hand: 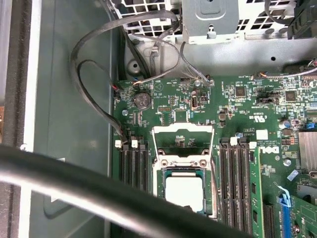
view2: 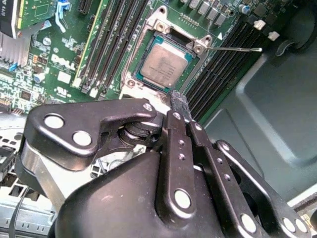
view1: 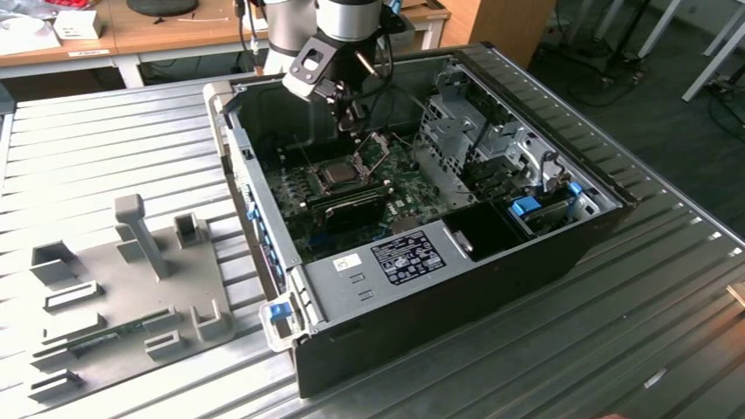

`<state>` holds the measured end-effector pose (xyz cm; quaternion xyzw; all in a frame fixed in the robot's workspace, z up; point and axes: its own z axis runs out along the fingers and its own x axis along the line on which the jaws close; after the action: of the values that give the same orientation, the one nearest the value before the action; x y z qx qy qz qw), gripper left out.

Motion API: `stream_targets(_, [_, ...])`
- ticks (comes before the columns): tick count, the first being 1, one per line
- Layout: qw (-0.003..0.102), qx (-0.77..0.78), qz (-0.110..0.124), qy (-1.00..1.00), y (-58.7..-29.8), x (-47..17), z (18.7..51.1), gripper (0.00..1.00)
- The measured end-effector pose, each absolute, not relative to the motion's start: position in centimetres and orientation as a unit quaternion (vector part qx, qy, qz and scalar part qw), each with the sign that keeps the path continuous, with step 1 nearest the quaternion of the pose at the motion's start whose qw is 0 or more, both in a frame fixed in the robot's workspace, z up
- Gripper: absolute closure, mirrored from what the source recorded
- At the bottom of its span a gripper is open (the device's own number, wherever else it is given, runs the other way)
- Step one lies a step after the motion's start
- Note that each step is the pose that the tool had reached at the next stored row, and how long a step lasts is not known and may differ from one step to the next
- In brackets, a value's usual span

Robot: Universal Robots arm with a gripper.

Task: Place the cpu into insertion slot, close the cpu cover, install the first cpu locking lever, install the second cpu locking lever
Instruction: 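Close the cpu cover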

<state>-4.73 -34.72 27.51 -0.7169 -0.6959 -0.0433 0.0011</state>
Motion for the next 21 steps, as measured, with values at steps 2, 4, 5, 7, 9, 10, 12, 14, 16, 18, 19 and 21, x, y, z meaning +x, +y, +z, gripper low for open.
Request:
stream_targets(2, [0.001,-0.717,-0.043,-0.696,-34.7,-4.7,27.5,0.89])
stream_targets(4, [0.001,-0.717,-0.043,-0.696,-34.7,-4.7,27.5,0.89])
stream_targets(5, [0.001,-0.717,-0.043,-0.696,-34.7,-4.7,27.5,0.89])
stream_targets(7, [0.001,-0.717,-0.043,-0.696,-34.7,-4.6,27.5,0.89])
stream_targets(9, [0.001,-0.717,-0.043,-0.696,-34.7,-4.3,27.5,0.89])
stream_targets(10, [0.001,-0.717,-0.043,-0.696,-34.7,-4.1,27.5,0.89])
stream_targets(12, [0.001,-0.717,-0.043,-0.696,-34.7,-3.6,27.5,0.89])
stream_targets(14, [0.001,-0.717,-0.043,-0.696,-34.7,-3.1,27.5,0.89])
stream_targets(16, [0.001,-0.717,-0.043,-0.696,-34.7,-2.7,27.5,0.89])
stream_targets(18, [0.001,-0.717,-0.043,-0.696,-34.7,-2.3,27.5,0.89])
stream_targets(19, [0.001,-0.717,-0.043,-0.696,-34.7,-2.0,27.5,0.89])
stream_targets(21, [0.001,-0.717,-0.043,-0.696,-34.7,-1.6,27.5,0.89])
